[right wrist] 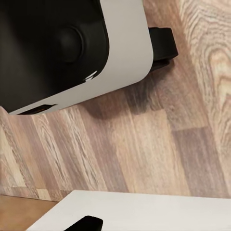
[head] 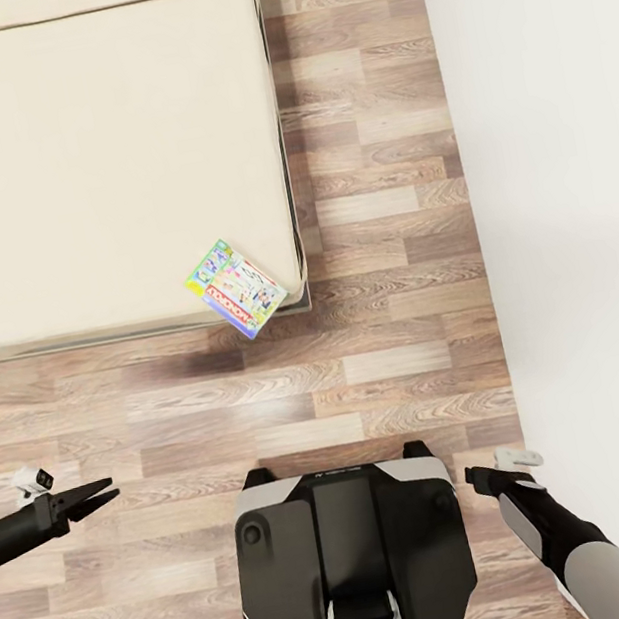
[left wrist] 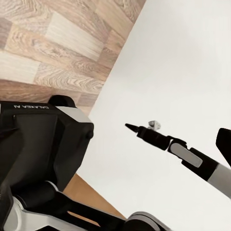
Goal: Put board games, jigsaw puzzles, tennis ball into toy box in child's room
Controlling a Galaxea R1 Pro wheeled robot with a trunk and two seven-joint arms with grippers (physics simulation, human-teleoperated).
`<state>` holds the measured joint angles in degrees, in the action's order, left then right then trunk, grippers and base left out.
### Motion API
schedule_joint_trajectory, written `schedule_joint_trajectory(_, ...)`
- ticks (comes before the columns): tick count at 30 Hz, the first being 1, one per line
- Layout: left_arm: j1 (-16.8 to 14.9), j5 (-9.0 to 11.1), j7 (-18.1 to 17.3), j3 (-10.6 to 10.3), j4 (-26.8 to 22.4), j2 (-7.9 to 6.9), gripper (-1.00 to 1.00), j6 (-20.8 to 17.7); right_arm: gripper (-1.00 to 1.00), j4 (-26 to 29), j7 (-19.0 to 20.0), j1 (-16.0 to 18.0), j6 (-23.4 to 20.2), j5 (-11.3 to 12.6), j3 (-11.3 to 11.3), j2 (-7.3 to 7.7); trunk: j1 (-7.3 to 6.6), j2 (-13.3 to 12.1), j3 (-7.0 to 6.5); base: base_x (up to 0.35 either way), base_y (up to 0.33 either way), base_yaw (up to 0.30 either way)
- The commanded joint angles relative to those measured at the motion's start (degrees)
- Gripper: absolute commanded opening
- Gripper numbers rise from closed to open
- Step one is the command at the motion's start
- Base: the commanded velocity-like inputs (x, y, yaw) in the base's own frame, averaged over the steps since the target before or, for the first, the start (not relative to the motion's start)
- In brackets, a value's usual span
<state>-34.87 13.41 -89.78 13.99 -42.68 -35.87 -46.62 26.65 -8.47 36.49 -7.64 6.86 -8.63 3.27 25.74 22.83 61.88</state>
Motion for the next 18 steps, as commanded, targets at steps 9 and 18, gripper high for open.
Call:
schedule_joint_trajectory(9, 0.2, 0.0, -0.2, 0.1, 1.1, 0.14, 1.00, 0.4, 1.00, 0.1, -0.2, 0.0, -0.3, 0.6, 0.5, -0.09, 0.04, 0.1, -0.80, 0.000, 0.000, 0.000)
schedule_joint_trajectory(18, 0.2, 0.0, -0.2, 0.7, 1.3, 2.08, 1.00, 1.9, 1.00, 0.0, -0.2, 0.0, -0.2, 0.6, 0.5, -0.35, 0.04, 0.1, -1.66, -0.001, 0.000, 0.000)
